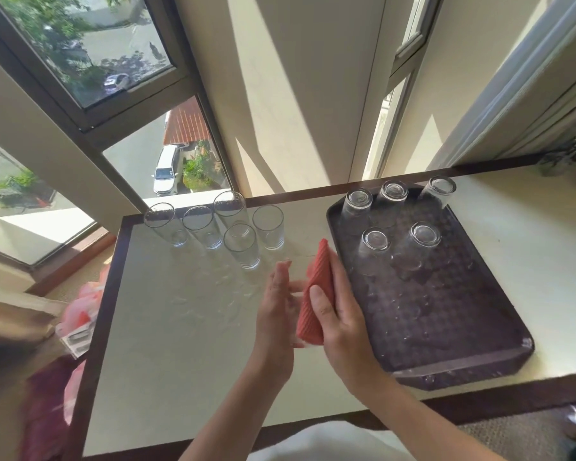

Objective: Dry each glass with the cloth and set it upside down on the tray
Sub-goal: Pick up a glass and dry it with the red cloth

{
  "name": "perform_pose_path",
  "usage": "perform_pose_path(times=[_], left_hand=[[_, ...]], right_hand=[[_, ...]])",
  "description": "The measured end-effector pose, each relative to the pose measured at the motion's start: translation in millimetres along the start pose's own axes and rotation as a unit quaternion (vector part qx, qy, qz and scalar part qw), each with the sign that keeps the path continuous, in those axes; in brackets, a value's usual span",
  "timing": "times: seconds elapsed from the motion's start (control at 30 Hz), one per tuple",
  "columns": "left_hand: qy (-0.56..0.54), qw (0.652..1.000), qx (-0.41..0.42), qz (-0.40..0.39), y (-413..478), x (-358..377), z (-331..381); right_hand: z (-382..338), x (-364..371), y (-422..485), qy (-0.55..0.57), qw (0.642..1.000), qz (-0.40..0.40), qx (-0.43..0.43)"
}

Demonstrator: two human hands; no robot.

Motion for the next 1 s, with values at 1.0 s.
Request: perform_pose_path(times=[1.0], left_hand=[[-0.044,0.998,0.007,0.045,-7.7,-30.2,17.3]], right_hand=[[53.9,18.5,-15.7,0.365,0.837,-0.029,0.407]])
Point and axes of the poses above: each hand's wrist, its own y-axis towards the middle knuckle, its own x-axis out of the palm, z = x × y, the point moved 8 cm from there along y, towards the middle knuckle, and after that the axes turned 1 degree about x, right-handed, at the moved point
